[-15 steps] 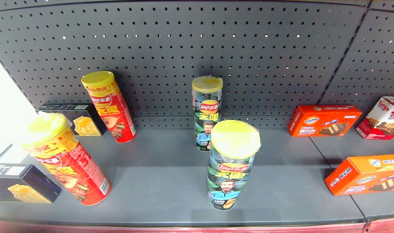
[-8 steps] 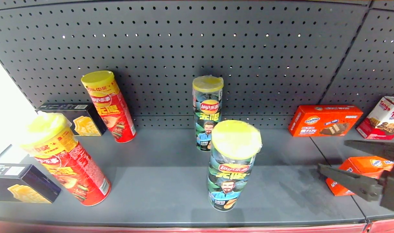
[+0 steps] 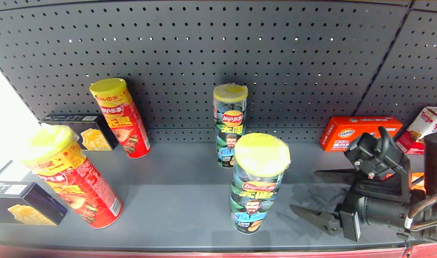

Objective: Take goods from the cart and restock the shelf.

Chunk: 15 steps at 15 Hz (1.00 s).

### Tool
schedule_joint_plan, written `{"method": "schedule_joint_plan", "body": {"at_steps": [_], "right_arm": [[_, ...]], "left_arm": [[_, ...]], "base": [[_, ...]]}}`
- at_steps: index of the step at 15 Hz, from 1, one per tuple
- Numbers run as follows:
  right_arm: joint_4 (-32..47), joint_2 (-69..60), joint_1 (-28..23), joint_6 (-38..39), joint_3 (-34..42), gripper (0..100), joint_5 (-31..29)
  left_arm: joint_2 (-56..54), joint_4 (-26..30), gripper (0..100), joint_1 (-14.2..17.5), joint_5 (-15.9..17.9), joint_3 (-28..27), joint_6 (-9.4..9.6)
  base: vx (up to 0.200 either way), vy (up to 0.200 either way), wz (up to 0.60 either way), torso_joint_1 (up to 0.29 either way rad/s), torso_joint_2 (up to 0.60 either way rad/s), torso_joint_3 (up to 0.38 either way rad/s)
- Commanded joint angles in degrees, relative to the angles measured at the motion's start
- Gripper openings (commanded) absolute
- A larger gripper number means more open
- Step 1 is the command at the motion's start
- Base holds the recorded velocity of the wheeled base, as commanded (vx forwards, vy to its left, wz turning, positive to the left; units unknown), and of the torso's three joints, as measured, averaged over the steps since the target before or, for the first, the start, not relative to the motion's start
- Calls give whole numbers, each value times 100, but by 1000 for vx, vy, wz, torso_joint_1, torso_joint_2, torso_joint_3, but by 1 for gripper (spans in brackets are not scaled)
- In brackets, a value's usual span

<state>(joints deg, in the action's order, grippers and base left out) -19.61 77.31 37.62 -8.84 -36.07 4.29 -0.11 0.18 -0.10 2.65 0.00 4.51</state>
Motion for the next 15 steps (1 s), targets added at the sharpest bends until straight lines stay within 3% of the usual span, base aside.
{"method": "schedule_joint_plan", "body": {"at_steps": [1, 15], "right_arm": [[-7, 214, 52, -4, -93, 100, 2], [-7, 1005, 211, -57, -858, 100, -16]], "left_arm": [[11, -1, 100, 1, -1, 0, -3], [11, -1, 100, 1, -10, 0, -3]], "base": [[0, 0, 0, 0, 0, 0], [0, 0, 0, 0, 0, 0]]}}
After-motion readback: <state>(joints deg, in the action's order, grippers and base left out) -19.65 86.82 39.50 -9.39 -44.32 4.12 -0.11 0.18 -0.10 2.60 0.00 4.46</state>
